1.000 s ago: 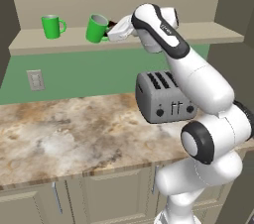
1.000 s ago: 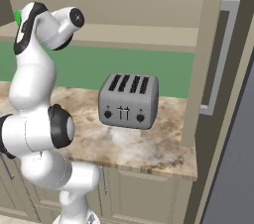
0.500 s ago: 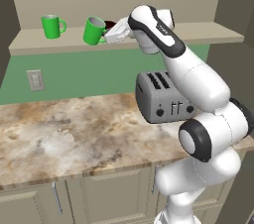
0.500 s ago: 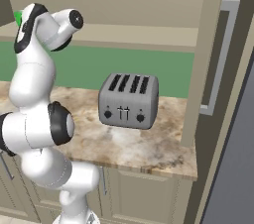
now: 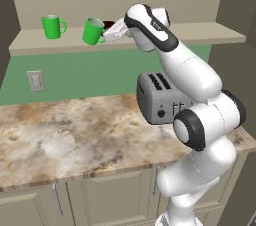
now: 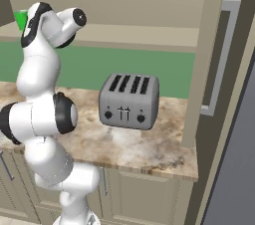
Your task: Pick the mug on the counter and place it in the cabinet with the handle facing the right, like the mugs already inside.
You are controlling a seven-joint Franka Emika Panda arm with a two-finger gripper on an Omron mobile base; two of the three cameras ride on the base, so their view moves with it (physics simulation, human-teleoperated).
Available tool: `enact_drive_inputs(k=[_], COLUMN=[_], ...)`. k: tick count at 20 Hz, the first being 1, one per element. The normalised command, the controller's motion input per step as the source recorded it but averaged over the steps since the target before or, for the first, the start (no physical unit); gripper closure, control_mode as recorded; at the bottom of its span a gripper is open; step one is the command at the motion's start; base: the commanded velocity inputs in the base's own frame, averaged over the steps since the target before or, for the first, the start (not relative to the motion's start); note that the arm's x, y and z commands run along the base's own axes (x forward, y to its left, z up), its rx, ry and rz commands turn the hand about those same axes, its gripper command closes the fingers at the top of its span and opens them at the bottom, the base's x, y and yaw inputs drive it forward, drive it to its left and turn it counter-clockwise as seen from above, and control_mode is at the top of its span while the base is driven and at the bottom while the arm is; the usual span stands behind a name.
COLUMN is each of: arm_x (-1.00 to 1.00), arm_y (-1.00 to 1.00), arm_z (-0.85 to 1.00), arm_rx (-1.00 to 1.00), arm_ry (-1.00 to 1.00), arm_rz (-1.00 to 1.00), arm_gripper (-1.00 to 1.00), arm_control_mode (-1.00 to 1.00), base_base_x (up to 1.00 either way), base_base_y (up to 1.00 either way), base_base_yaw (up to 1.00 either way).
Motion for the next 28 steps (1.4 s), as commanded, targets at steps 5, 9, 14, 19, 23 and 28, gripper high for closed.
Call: enact_drive_inputs(k=[5,9,14,19,23,28], arm_x=[0.50,0.46,0.37,0.37,0.35,0.28], arm_y=[0.00,0.03,0.10,0.13,0.16,0.24], arm_z=[-0.01,0.00,0.00,0.00,0.00,0.00], arm_rx=[0.00,0.00,-0.01,-0.02,-0.03,-0.03], arm_ry=[0.05,0.03,0.01,0.00,0.00,0.00], arm_rz=[0.01,0.01,0.02,0.01,0.00,0.00], arm_gripper=[1.00,1.00,1.00,1.00,1.00,-1.00], arm_control_mode=[-1.00,-1.00,-1.00,-1.00,-1.00,-1.00], base_base_x=[0.00,0.00,0.00,0.00,0.00,0.00], base_base_y=[0.00,0.00,0.00,0.00,0.00,0.00], base_base_yaw=[0.00,0.00,0.00,0.00,0.00,0.00])
